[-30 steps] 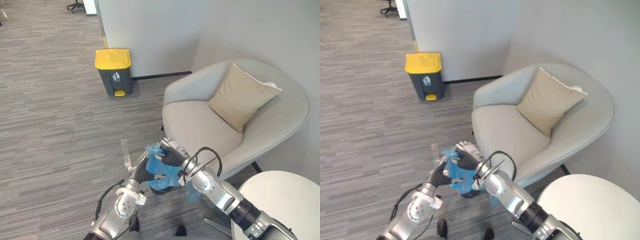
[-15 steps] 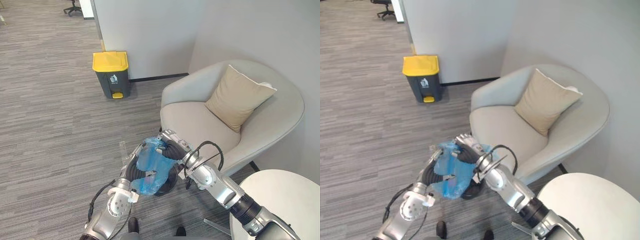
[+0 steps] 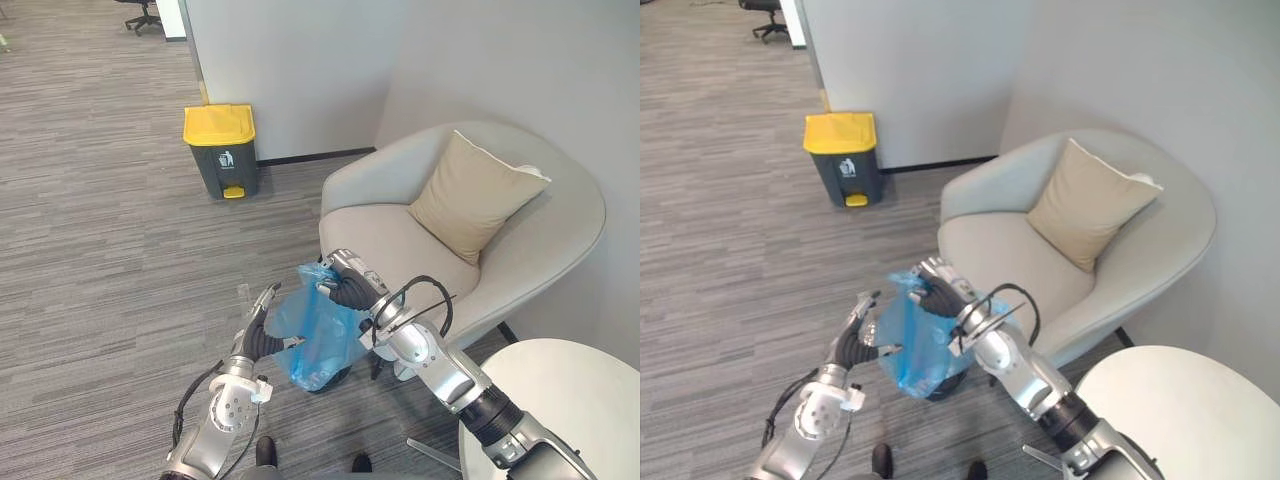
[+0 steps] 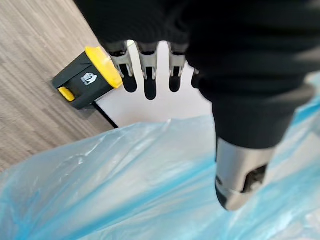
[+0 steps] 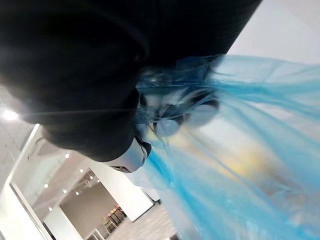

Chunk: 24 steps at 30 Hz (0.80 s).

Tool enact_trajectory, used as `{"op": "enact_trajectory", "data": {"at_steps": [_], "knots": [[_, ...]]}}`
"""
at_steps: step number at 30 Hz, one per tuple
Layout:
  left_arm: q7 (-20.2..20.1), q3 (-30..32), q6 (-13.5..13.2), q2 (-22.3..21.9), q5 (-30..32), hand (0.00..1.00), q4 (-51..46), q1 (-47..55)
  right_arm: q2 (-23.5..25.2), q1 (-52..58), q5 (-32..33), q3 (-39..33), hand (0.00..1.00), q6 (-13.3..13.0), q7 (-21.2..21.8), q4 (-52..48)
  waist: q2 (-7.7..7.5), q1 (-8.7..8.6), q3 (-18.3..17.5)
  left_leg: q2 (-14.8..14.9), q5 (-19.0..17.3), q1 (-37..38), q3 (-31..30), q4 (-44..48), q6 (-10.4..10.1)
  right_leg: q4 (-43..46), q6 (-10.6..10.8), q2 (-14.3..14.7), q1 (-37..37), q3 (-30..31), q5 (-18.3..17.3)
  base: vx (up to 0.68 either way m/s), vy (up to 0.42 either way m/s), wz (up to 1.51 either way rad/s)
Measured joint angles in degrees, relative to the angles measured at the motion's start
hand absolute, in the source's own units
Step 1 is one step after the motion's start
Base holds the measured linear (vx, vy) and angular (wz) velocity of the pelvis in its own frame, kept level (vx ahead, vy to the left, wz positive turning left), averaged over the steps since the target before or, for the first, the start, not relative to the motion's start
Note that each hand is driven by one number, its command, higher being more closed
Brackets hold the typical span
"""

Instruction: Gather rubbish on tea table into small bin, then transfer packed bag to large trash can.

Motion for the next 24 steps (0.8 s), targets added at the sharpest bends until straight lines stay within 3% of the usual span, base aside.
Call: {"op": "enact_trajectory", "data": {"at_steps": [12, 20, 24], "knots": [[-0.2, -8.7, 0.1, -0.1, 1.2, 0.0, 4.9, -3.8, 1.0, -2.2, 6.6, 5.6, 1.0, -0.5, 1.5, -5.3, -0.06, -0.53, -1.4, 0.4, -0.5, 0.4, 0.5, 0.0, -0.6, -0.3, -0.1, 0.0, -0.1, 0.7, -0.2, 0.01, 0.0, -0.02], [0.0, -10.4, 0.4, 0.1, 3.1, 0.0, 8.1, -7.0, 1.0, -3.4, 9.3, 7.8, 1.0, -0.6, 2.5, -7.3, -0.21, -0.64, -1.5, 0.3, -0.5, 0.4, 1.2, 0.0, -0.6, -1.2, -0.5, 0.1, 0.0, 1.7, 0.9, 0.02, -0.004, -0.07], [0.6, -10.6, 1.9, -0.5, 4.8, 0.0, 10.2, -7.8, 2.3, -3.5, 10.9, 8.3, 1.0, -0.5, 2.8, -7.3, -0.4, -0.67, -1.6, 0.4, -0.5, 0.4, 1.2, 0.0, -0.5, -1.4, -0.5, 0.3, 0.0, 1.8, 0.9, 0.02, -0.005, -0.01]]}}
